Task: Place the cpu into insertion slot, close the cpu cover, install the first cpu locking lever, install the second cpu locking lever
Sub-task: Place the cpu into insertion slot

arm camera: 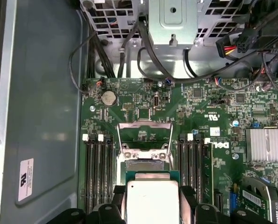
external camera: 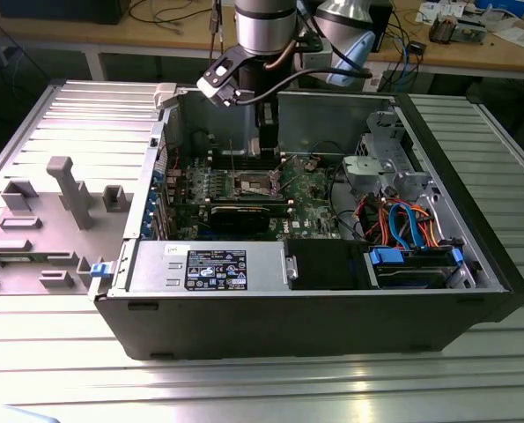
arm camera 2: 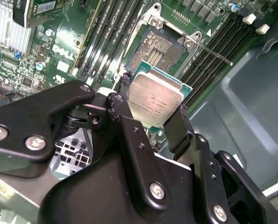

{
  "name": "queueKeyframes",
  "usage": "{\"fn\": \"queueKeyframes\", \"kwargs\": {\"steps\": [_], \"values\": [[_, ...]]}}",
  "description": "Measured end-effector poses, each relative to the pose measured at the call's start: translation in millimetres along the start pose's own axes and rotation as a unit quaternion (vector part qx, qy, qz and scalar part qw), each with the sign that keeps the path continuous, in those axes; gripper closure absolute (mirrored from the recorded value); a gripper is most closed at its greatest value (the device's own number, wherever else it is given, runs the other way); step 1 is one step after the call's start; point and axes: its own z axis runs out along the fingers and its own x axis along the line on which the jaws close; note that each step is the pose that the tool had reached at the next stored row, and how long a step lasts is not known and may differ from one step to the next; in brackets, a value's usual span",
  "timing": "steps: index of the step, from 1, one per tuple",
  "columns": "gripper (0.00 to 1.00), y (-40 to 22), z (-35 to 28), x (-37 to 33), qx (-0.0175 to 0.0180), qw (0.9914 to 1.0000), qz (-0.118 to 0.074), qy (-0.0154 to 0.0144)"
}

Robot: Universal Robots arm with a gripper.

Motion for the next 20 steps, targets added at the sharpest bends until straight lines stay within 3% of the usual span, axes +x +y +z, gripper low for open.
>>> {"fn": "queueKeyframes", "kwargs": {"steps": [4, 20], "values": [[0.46, -1.2, 10.7, -0.1, 0.0000, 1.00000, 0.000, 0.0001], [0.46, -1.5, 13.7, -0.1, -0.0001, 1.00000, 0.000, 0.0001]]}}
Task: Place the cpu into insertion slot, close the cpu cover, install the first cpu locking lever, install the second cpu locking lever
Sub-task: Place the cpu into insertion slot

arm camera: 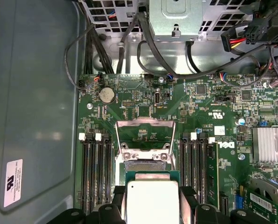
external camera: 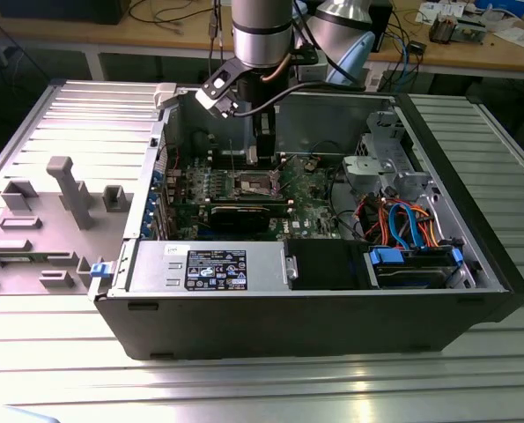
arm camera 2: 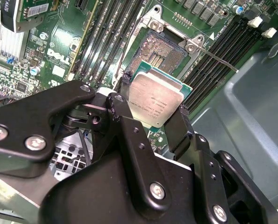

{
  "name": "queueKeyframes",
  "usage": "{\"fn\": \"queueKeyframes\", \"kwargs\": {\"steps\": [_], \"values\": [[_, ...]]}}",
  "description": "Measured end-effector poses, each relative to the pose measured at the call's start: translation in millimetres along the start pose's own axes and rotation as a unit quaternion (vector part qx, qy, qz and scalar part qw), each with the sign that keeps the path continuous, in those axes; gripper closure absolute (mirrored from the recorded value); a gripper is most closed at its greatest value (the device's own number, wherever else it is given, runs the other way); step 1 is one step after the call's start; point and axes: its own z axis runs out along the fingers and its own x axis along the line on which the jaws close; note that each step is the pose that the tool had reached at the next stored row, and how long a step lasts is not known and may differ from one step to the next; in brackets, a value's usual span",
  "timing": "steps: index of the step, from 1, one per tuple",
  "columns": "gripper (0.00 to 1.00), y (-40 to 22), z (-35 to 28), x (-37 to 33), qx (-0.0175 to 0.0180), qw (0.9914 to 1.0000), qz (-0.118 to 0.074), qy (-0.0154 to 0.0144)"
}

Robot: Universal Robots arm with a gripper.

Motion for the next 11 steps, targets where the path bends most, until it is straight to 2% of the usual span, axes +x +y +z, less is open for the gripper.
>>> {"fn": "queueKeyframes", "kwargs": {"steps": [11], "values": [[0.46, -4.4, 28.9, -0.6, 0.0002, 1.00000, -0.002, 0.0000]]}}
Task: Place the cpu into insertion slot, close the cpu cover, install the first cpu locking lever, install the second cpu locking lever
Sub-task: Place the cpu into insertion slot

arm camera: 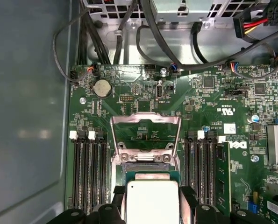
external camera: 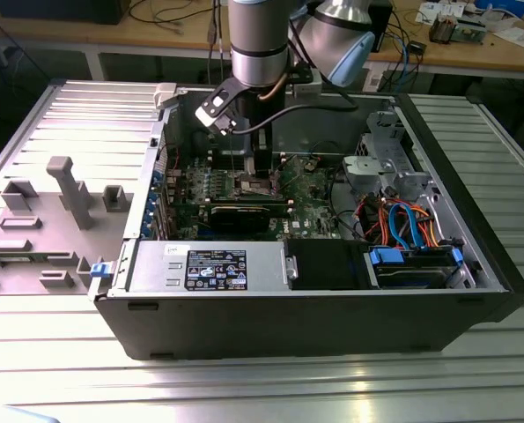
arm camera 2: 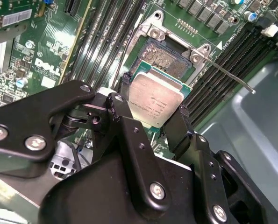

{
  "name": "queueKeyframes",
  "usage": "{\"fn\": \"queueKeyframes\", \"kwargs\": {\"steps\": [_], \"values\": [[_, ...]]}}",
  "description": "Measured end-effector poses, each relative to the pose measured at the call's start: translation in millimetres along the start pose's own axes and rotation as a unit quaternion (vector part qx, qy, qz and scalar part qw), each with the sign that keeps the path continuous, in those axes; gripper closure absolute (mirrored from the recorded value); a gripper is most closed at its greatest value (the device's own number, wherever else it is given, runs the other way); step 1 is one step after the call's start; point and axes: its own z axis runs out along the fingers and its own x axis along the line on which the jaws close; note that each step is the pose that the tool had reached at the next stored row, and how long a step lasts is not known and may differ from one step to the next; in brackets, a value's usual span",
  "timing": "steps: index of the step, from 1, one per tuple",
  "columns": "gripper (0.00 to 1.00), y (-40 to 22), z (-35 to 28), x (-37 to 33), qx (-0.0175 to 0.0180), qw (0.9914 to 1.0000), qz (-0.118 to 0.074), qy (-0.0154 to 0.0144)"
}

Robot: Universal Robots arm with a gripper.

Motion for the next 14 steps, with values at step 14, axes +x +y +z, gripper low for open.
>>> {"fn": "queueKeyframes", "kwargs": {"steps": [14], "values": [[0.46, -0.6, 6.9, -0.1, 0.0000, 1.00000, 0.000, 0.0000]]}}
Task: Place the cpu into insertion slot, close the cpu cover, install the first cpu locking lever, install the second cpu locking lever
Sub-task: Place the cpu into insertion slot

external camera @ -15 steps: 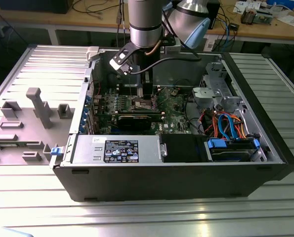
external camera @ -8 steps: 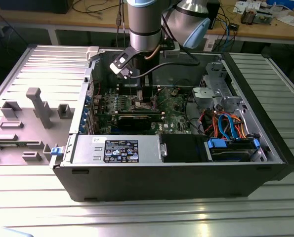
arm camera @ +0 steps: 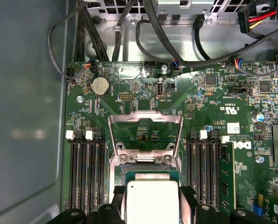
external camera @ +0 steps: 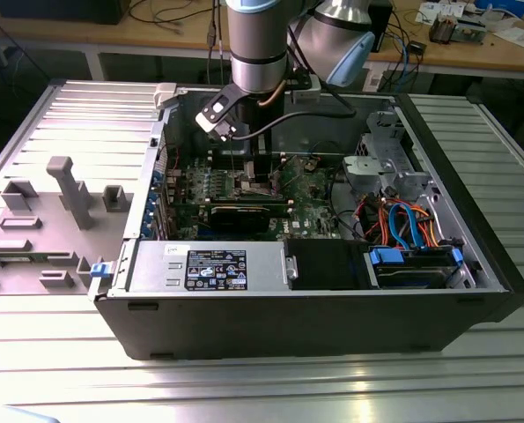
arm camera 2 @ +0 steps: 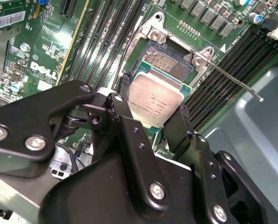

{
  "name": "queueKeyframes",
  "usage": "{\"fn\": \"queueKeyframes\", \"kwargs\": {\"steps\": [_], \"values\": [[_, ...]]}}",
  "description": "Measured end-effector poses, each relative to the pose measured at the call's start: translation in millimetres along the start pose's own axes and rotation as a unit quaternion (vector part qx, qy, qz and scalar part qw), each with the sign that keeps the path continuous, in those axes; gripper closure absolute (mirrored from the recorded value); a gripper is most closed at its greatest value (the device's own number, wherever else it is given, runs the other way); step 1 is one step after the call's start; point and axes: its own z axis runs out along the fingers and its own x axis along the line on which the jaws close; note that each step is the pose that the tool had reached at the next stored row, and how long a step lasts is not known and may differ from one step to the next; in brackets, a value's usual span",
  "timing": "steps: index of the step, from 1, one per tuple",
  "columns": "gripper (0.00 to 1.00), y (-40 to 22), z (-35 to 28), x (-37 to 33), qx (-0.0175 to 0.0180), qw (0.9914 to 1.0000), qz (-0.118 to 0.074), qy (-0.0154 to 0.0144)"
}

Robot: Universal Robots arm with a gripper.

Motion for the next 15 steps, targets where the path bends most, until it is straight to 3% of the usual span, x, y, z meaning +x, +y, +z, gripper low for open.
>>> {"fn": "queueKeyframes", "kwargs": {"steps": [7, 15], "values": [[0.46, -0.2, 3.0, -0.1, 0.0000, 1.00000, 0.000, 0.0001], [0.46, -2.2, 20.3, 0.3, 0.0000, 1.00000, 0.000, 0.0000]]}}
